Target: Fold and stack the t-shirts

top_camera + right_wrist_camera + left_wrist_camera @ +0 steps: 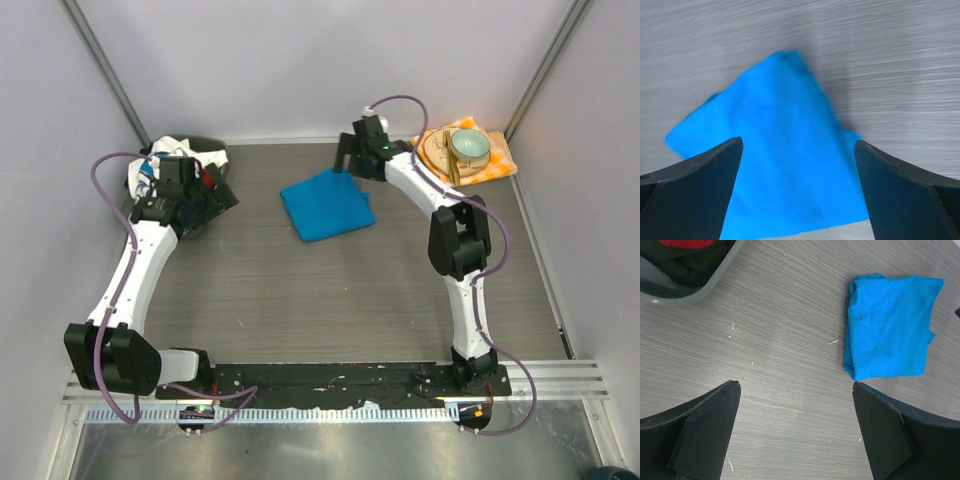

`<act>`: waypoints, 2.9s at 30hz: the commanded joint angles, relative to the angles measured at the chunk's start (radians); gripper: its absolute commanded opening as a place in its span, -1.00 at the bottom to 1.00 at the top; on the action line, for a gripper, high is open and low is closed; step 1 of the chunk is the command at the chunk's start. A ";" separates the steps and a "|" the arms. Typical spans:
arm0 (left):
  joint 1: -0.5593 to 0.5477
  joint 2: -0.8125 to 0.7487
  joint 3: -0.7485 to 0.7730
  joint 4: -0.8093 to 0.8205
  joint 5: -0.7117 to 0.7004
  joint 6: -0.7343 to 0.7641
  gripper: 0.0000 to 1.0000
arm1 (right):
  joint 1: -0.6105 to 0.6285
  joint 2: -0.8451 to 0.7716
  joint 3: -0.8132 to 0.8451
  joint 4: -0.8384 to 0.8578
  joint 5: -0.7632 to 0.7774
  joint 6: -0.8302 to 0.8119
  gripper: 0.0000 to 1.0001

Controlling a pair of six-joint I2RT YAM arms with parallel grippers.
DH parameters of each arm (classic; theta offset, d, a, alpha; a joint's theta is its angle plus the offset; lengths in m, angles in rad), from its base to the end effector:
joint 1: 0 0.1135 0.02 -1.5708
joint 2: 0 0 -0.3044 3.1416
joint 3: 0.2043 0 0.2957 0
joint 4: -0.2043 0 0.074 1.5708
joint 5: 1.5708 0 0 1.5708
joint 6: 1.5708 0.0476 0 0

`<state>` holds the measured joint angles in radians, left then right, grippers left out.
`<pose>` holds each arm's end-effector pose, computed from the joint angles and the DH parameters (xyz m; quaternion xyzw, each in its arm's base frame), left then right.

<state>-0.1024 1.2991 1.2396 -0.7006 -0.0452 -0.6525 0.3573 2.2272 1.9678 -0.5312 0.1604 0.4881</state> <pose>0.3176 -0.0305 0.3657 -0.2581 0.8818 -0.1260 0.3741 0.5518 0.1979 0.2524 0.0907 0.9179 0.0879 0.3761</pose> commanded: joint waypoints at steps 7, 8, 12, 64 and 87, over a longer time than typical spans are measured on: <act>0.000 -0.038 -0.028 0.000 -0.012 0.001 0.99 | 0.158 0.006 0.134 -0.101 -0.111 -0.057 0.99; 0.000 -0.038 -0.031 0.000 -0.012 0.004 0.99 | 0.172 0.015 0.141 -0.101 -0.114 -0.059 0.99; -0.002 -0.041 -0.031 0.000 -0.008 0.010 1.00 | 0.196 0.081 0.184 -0.101 -0.085 -0.059 0.99; 0.000 -0.172 -0.167 0.069 0.142 -0.018 0.99 | -0.173 -0.834 -1.001 -0.368 0.510 0.308 0.99; 0.001 -0.162 -0.172 0.075 0.125 -0.015 0.99 | -0.104 -0.739 -0.963 0.115 -0.062 0.165 0.99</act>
<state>-0.1024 1.1351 1.0687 -0.6693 0.0753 -0.6724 0.2478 1.4609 1.0298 -0.5983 0.2264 0.6773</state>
